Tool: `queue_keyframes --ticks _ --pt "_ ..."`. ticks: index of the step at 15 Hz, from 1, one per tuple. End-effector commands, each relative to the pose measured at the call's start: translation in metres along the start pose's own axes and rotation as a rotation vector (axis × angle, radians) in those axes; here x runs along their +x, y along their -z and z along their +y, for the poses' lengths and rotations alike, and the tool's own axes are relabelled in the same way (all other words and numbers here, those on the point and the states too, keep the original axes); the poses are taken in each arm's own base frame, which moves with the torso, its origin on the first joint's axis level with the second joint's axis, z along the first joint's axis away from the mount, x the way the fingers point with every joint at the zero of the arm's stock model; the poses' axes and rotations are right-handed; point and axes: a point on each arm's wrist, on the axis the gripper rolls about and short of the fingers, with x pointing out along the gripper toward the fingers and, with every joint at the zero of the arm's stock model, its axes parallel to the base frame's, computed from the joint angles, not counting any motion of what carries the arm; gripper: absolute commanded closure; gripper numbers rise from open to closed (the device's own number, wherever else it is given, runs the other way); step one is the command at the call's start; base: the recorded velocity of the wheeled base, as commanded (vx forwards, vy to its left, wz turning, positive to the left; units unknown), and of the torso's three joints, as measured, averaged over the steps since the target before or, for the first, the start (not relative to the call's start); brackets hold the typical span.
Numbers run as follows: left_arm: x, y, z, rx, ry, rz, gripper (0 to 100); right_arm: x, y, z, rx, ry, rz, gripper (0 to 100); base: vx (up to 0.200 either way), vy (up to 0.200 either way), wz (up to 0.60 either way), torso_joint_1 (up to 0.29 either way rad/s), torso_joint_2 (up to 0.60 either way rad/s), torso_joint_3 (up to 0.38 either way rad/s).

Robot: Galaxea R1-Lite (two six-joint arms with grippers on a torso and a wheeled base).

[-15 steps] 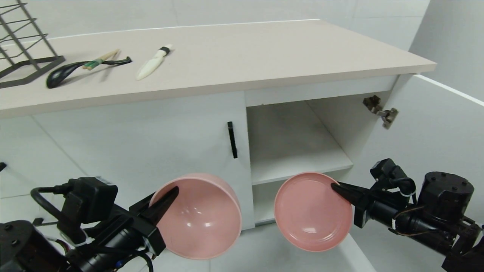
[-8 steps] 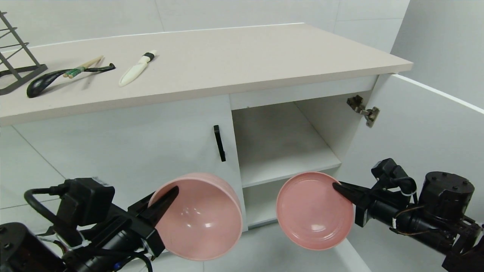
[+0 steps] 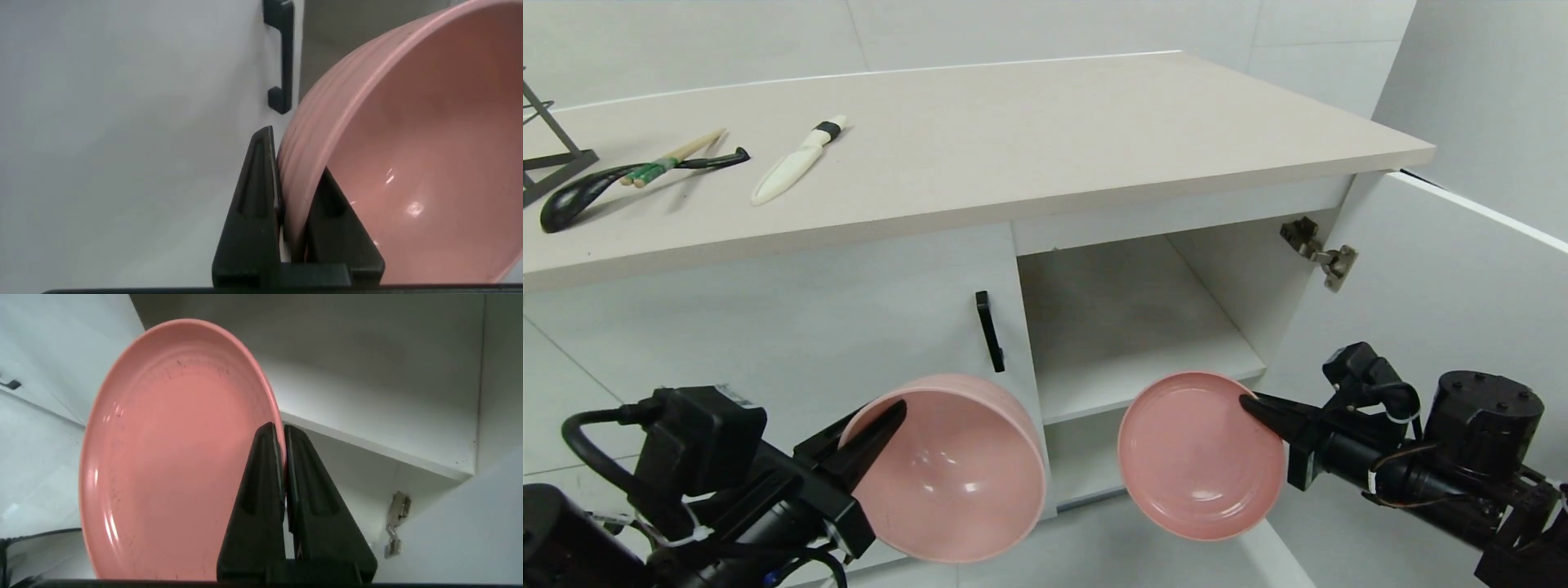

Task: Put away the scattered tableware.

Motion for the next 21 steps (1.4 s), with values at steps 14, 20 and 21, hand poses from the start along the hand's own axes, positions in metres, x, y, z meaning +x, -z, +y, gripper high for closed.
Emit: queue_keyframes --ticks 14,20,21 --pt "-0.02 -0.013 -0.013 0.007 0.1 -0.034 100 0.049 0.016 -0.006 0.125 -0.012 -0.014 100 0.043 0.0 0.0 0.001 0.0 0.0" --pt "-0.036 -0.012 -0.009 0.009 0.106 0.02 100 0.069 0.026 -0.011 0.186 0.001 -0.018 100 0.0 0.0 0.0 0.0 0.0 0.0" --pt "-0.036 -0.012 -0.009 0.006 0.106 0.022 100 0.072 0.028 -0.012 0.188 0.003 -0.016 100 0.0 0.0 0.0 0.0 0.0 0.0"
